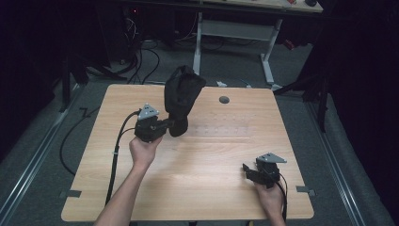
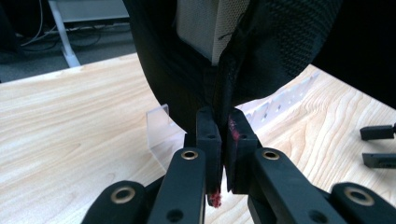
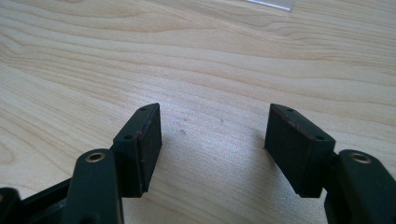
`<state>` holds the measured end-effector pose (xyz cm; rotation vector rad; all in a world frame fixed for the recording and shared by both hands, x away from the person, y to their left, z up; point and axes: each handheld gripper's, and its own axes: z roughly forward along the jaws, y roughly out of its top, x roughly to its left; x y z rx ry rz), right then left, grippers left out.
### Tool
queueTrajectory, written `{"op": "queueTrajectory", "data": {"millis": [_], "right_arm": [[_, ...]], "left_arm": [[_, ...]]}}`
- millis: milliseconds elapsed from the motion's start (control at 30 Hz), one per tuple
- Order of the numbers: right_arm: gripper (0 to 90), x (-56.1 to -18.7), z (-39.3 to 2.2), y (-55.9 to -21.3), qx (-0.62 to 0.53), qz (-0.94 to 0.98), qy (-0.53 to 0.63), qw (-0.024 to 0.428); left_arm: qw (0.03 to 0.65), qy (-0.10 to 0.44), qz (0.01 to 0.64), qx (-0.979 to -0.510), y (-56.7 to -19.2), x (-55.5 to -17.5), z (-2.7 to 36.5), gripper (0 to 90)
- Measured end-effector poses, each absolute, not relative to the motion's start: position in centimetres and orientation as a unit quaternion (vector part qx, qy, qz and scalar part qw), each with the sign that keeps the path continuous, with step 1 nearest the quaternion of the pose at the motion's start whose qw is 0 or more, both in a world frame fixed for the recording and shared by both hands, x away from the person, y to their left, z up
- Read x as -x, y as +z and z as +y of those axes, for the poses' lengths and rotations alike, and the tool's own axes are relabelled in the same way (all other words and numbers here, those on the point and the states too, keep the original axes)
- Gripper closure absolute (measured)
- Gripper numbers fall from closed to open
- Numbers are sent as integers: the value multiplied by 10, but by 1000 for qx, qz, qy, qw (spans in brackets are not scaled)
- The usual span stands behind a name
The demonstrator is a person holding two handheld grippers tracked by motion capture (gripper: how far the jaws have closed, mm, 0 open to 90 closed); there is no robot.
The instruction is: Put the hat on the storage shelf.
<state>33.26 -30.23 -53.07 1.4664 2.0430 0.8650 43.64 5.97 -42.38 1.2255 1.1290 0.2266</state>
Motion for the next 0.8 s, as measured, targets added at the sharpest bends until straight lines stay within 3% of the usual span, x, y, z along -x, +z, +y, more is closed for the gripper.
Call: {"op": "queueTrajectory", "data": {"millis": [467, 800], "right_arm": [[365, -333, -302, -531, -536, 746, 316, 238], [365, -333, -302, -531, -536, 746, 316, 238]], "left_arm": [[656, 86, 517, -543, -436, -436, 64, 826], [656, 60, 535, -529, -430, -434, 70, 548]]}}
